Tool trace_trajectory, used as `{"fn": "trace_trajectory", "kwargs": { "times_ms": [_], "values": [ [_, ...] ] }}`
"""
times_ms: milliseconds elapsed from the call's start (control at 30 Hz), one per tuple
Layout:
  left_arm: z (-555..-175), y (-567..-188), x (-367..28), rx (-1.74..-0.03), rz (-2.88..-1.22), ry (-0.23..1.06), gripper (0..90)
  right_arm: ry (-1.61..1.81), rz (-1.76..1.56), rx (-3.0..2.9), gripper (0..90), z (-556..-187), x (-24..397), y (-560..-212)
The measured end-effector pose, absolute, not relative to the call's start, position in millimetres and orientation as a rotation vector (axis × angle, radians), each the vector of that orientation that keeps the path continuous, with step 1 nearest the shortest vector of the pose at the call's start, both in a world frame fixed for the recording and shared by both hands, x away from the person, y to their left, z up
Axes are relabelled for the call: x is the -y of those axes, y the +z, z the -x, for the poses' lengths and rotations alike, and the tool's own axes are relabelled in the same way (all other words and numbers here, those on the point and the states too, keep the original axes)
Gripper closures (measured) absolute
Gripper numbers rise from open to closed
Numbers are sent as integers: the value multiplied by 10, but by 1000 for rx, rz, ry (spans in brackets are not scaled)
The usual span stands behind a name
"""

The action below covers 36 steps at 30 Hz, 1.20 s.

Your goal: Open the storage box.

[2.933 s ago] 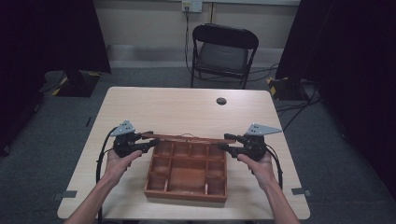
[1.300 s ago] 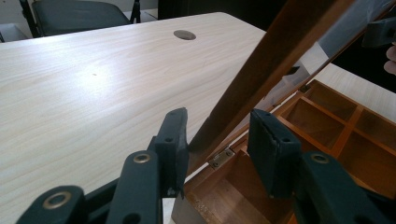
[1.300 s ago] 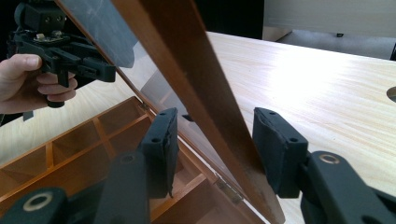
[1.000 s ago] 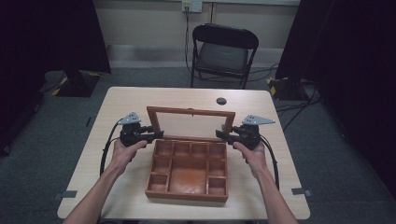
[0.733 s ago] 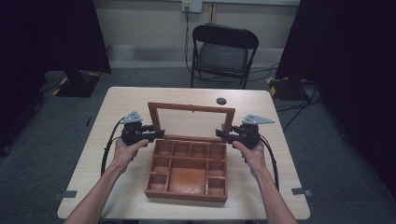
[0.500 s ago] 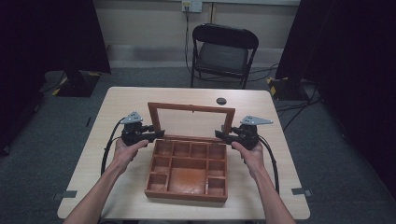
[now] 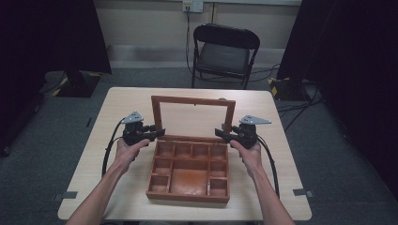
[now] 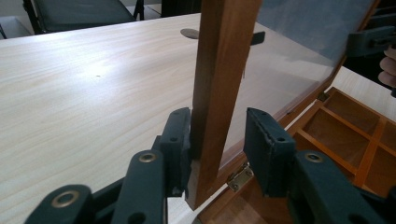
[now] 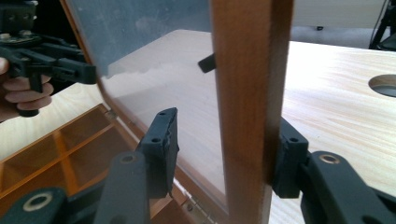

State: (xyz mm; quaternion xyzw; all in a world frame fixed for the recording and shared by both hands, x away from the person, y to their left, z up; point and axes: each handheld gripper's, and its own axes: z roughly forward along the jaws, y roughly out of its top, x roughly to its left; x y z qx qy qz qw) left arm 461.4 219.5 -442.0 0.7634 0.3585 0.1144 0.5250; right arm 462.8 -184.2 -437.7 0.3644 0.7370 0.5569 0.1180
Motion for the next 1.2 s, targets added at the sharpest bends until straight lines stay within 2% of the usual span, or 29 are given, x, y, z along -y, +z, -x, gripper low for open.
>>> {"fn": "trace_trajectory", "kwargs": {
  "times_ms": [400,867,1200],
  "values": [
    [-4668,-4486,-2160,-884,-1806,242,603,1625,-1106,-2129,521,-4701,1844,-4432],
    [-4781,-4602,-2060,-916,-1818,179,526,1655,-1144,-2139,529,-4770,1884,-4482],
    [-4792,-4595,-2090,-928,-1817,165,548,1636,-1164,-2127,488,-4778,1844,-4496]
  ]
}}
